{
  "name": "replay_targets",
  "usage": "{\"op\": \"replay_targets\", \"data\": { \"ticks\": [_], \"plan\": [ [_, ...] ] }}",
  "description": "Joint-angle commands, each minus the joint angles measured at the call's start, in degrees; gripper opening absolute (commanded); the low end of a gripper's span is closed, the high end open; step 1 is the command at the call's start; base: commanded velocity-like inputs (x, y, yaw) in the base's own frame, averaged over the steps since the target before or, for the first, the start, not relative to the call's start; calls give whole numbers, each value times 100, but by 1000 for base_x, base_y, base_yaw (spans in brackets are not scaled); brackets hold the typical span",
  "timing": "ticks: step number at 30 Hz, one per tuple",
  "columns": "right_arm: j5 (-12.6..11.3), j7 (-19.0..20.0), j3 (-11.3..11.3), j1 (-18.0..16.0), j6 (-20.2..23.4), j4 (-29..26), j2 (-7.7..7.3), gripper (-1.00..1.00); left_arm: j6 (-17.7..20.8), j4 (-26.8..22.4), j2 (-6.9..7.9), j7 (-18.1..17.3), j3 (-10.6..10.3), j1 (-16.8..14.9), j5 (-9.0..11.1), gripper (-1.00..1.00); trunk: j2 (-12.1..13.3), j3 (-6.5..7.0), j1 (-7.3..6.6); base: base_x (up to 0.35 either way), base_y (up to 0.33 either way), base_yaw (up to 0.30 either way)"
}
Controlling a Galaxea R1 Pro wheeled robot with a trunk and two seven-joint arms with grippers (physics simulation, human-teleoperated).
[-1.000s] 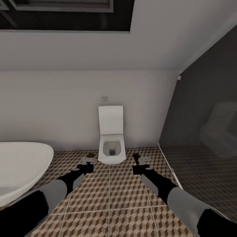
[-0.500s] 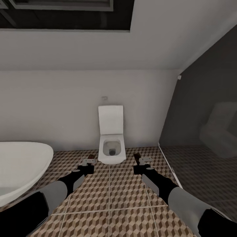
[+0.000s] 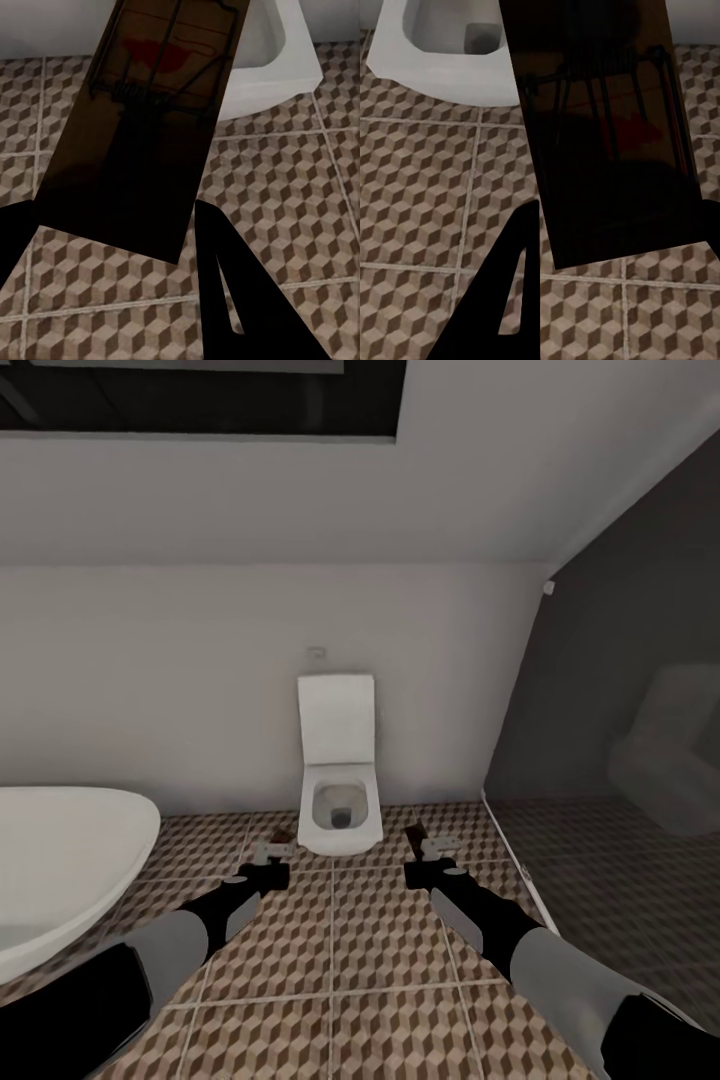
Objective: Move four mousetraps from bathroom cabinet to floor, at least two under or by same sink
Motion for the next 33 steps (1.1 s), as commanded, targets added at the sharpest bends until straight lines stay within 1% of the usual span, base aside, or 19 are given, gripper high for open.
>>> {"op": "replay_targets", "data": {
  "ticks": [1, 33],
  "plan": [
    [-50, -57, 49, -8, 17, -17, -9, -100, -9, -3, -4, 38, -49, -2, 15, -100, -51, -35, 24, 0, 0, 0],
    [-58, -47, 57, -8, -8, -13, 0, -100, -18, -12, -11, 38, -49, 21, 6, -100, -1335, -885, 727, 0, 0, 0]
  ]
}}
